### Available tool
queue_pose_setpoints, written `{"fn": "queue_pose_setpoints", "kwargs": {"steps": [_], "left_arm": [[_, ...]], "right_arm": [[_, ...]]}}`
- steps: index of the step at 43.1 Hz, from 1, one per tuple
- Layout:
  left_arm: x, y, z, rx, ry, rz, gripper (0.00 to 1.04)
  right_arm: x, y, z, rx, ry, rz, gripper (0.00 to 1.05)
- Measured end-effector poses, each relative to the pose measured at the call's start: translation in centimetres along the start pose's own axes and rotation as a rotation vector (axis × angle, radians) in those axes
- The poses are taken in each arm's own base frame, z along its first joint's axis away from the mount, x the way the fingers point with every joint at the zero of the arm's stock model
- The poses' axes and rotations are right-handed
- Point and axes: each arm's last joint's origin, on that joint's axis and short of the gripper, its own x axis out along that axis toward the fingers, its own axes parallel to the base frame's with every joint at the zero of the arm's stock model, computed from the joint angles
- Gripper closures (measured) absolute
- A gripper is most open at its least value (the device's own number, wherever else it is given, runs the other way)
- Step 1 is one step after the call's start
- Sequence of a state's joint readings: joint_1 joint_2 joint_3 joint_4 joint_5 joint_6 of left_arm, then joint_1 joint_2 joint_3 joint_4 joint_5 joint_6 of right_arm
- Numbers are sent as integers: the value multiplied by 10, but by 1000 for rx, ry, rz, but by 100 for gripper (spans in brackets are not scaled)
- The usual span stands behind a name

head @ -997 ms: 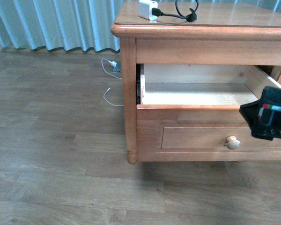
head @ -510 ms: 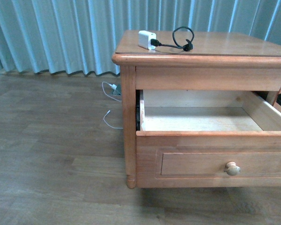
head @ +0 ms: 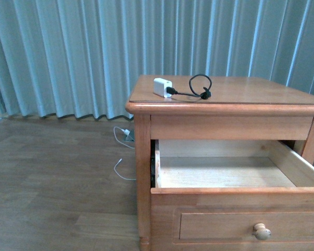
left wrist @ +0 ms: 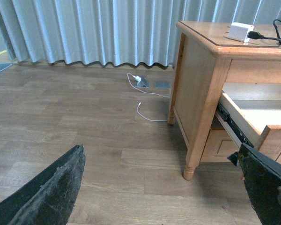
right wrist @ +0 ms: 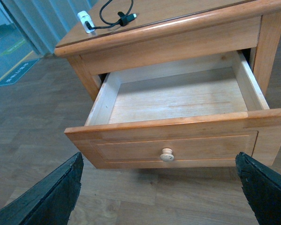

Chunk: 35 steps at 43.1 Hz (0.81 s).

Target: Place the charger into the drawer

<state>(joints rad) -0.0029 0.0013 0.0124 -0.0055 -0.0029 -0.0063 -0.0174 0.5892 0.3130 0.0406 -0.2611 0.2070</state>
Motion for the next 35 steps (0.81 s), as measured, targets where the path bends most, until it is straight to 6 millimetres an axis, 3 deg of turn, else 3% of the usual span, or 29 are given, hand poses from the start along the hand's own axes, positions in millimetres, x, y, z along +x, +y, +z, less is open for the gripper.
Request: {"fn": "queue_pose_setpoints", "kwargs": {"steps": [4, 8, 16, 24, 28, 35], "left_arm": [[0, 0, 0, 0, 0, 0, 6], [0, 0, 0, 0, 0, 0, 6], [0, 0, 0, 0, 0, 0, 6], [0, 0, 0, 0, 0, 0, 6], [0, 0, 0, 0, 0, 0, 6], [0, 0, 0, 0, 0, 0, 6]], "right_arm": [[1, -1, -2, -35, -44, -45, 11], [-4, -7, -10, -170, -250, -208, 33], [-10, -9, -28, -224, -254, -219, 75], [-14, -10, -36, -231, -257, -219, 103], [-16, -10, -38, -234, -258, -219, 102], [-17, -10, -40, -235, -261, -219, 77]]}}
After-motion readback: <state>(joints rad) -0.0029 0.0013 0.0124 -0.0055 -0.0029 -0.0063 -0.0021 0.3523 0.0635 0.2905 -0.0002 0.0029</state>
